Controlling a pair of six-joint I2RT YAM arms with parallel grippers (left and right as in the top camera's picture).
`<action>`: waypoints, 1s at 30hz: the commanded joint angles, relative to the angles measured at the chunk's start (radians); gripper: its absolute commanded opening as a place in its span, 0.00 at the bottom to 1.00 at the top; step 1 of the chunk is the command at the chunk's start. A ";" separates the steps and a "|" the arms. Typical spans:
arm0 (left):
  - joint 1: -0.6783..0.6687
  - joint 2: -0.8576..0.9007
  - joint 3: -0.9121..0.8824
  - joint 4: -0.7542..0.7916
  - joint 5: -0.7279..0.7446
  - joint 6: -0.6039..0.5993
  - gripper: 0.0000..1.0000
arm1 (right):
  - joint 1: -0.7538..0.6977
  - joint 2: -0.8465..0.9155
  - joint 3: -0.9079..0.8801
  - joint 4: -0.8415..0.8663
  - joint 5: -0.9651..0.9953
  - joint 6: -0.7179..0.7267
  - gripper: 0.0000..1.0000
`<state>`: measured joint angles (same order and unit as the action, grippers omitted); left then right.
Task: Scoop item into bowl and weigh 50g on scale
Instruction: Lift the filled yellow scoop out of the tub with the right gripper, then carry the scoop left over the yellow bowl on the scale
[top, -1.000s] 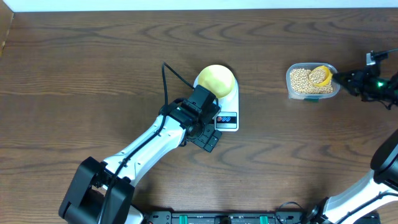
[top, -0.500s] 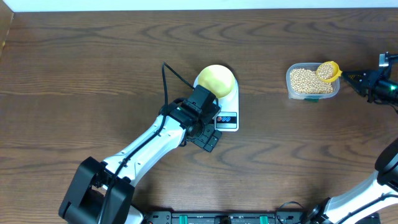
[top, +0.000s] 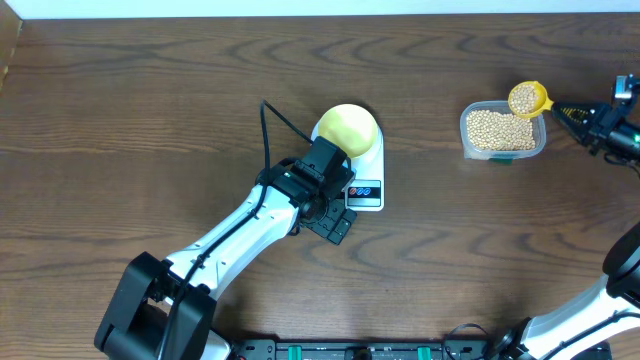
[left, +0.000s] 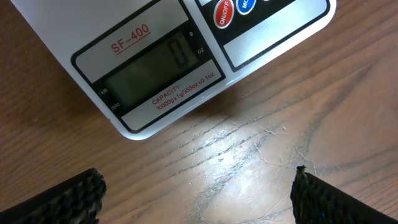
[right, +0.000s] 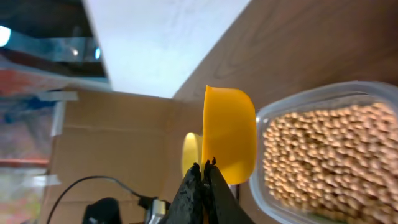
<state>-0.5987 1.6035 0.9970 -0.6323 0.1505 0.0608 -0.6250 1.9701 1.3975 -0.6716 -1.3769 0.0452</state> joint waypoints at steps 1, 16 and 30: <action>0.000 0.003 0.020 -0.008 -0.010 0.017 0.98 | -0.003 0.005 -0.005 0.002 -0.089 0.014 0.01; 0.000 0.003 0.020 -0.010 -0.010 0.017 0.98 | -0.002 0.005 -0.005 0.041 -0.092 0.079 0.01; 0.000 0.003 0.020 -0.010 -0.010 0.017 0.98 | 0.004 0.005 -0.005 0.051 -0.092 0.097 0.01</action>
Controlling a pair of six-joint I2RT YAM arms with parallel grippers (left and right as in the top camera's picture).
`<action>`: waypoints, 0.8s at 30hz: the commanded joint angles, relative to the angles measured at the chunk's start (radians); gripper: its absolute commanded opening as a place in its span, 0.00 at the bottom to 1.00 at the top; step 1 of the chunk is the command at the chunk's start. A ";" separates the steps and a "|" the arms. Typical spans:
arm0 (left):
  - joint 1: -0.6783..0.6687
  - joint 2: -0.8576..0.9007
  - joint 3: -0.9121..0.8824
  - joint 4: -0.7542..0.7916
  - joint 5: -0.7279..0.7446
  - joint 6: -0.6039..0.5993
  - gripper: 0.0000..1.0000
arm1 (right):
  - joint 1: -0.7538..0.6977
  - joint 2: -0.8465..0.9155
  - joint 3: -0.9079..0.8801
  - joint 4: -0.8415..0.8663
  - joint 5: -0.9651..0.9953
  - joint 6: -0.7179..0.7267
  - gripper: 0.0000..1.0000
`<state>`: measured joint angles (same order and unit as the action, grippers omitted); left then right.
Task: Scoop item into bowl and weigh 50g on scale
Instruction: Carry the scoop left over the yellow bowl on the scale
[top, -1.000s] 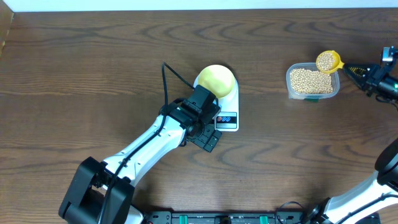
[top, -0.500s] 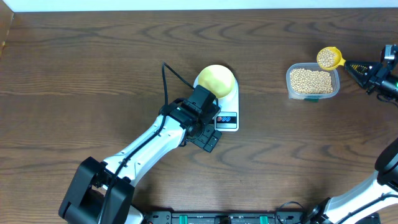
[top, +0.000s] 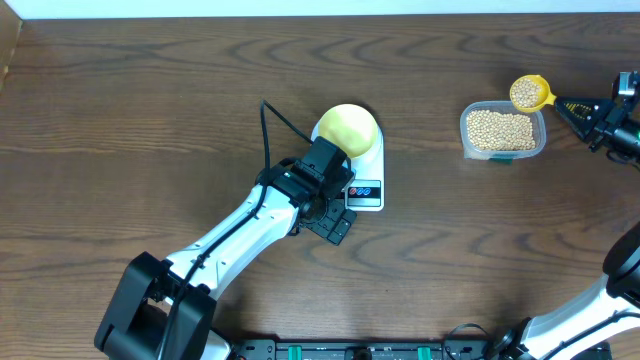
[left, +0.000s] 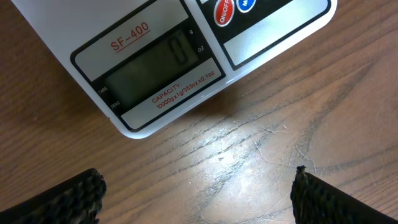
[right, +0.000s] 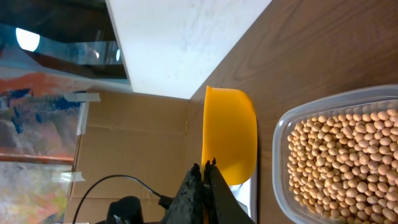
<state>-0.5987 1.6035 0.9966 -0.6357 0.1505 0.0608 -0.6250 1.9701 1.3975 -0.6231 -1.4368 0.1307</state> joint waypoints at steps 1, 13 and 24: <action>0.000 0.003 0.020 -0.006 -0.010 0.017 0.98 | 0.008 0.005 -0.006 0.003 -0.032 0.011 0.01; 0.000 0.003 0.020 -0.006 -0.010 0.017 0.98 | 0.104 0.005 -0.005 0.006 -0.006 0.011 0.01; 0.000 0.003 0.020 -0.006 -0.010 0.017 0.98 | 0.250 0.005 -0.006 0.008 -0.006 0.011 0.01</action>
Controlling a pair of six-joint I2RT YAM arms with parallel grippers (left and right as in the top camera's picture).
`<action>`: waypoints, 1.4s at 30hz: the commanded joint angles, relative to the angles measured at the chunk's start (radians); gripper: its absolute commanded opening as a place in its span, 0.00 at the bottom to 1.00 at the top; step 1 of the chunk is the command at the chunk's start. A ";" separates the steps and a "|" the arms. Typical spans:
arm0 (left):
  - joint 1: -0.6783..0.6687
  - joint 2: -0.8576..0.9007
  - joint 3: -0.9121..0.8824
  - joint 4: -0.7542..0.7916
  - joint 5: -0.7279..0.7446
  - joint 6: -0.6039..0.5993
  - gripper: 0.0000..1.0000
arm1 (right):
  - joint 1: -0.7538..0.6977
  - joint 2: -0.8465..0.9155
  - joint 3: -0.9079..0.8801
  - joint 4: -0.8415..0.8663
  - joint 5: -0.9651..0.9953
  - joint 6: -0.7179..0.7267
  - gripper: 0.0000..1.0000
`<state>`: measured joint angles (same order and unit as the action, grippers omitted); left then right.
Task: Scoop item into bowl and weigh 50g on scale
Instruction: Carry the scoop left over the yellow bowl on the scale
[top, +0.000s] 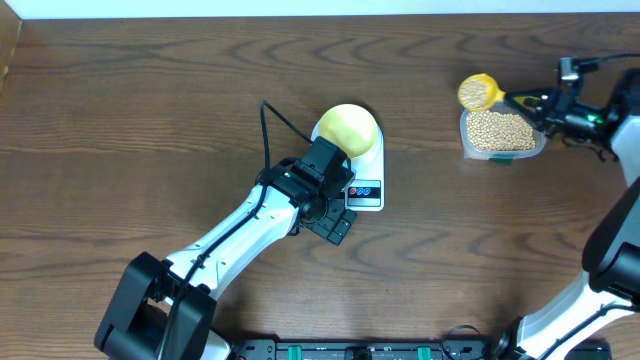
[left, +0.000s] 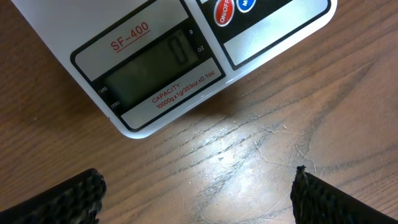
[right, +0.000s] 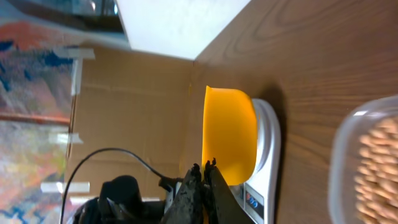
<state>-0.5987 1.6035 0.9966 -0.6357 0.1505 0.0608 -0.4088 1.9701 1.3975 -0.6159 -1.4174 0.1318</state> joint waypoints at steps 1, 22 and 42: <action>0.000 0.003 0.020 -0.006 -0.010 0.017 0.98 | 0.050 0.005 -0.006 0.001 -0.025 0.010 0.01; 0.000 0.003 0.020 -0.006 -0.010 0.017 0.98 | 0.349 0.005 -0.006 0.238 0.015 0.222 0.01; 0.000 0.003 0.020 -0.011 -0.013 0.017 0.98 | 0.588 0.005 -0.006 0.323 0.425 0.233 0.01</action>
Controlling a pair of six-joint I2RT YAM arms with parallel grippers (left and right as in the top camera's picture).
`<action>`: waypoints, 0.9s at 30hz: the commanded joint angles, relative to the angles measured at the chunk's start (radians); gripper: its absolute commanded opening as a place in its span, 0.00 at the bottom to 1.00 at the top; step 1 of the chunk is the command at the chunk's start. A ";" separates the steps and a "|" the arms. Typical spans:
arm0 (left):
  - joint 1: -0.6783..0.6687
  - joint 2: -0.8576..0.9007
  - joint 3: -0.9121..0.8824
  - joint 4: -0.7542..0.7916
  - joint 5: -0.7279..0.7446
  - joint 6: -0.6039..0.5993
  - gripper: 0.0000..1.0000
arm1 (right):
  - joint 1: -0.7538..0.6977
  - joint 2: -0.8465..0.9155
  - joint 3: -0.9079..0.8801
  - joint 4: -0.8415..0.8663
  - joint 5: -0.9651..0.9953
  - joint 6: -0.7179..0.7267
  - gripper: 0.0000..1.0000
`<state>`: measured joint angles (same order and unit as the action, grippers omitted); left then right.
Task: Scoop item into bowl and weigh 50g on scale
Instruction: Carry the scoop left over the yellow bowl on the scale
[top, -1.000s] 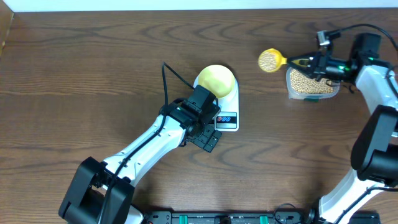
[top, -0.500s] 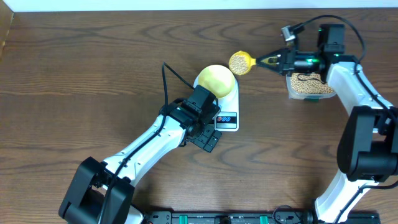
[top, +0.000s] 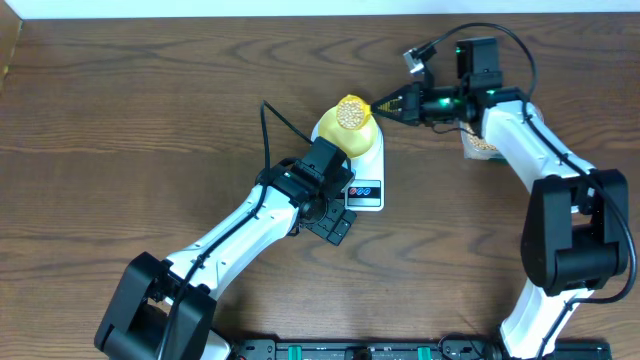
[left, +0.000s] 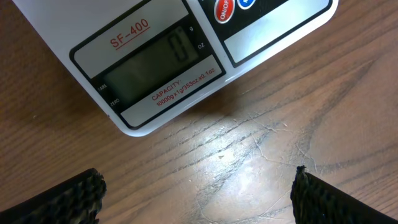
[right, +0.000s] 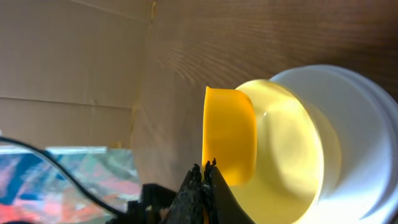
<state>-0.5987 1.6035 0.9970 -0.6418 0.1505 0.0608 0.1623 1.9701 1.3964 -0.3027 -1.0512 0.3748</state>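
Observation:
A yellow bowl (top: 345, 135) stands on the white scale (top: 366, 178). Over the bowl hangs an orange scoop (top: 351, 111) heaped with beans, its handle pinched in my right gripper (top: 392, 104), which is shut on it. In the right wrist view the scoop (right: 229, 144) sits level above the bowl (right: 292, 155), with the gripper (right: 204, 169) below it. The scale's display (left: 152, 62) reads 0. My left gripper (left: 198, 193) is open just above the table in front of the scale, nothing between its fingers. The bean tub (top: 480, 143) is mostly hidden under my right arm.
A black cable (top: 280, 117) runs from the table behind the left arm toward the bowl. The left arm (top: 240, 232) stretches from the near left edge up to the scale. Bare wood lies on all sides.
My right gripper has carried the loaded scoop leftward from above the bean tub to directly over the yellow bowl. The left gripper and the scale reading are unchanged.
The right gripper held the bean-filled scoop over the tub's far right corner, then slightly right of it. Then the scoop was past the tub's left side, and now it hangs above the bowl. The left gripper stayed open in front of the scale throughout.

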 joint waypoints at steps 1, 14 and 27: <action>0.000 0.003 0.020 -0.005 -0.013 0.017 0.98 | 0.022 0.005 -0.004 0.017 0.061 -0.013 0.01; 0.000 0.003 0.020 -0.005 -0.013 0.017 0.98 | 0.040 -0.003 -0.003 0.030 0.051 -0.027 0.01; 0.000 0.003 0.020 -0.005 -0.014 0.017 0.98 | 0.049 -0.108 -0.003 -0.053 0.157 -0.174 0.01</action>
<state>-0.5987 1.6035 0.9970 -0.6437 0.1505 0.0608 0.2054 1.9289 1.3960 -0.3382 -0.9295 0.2790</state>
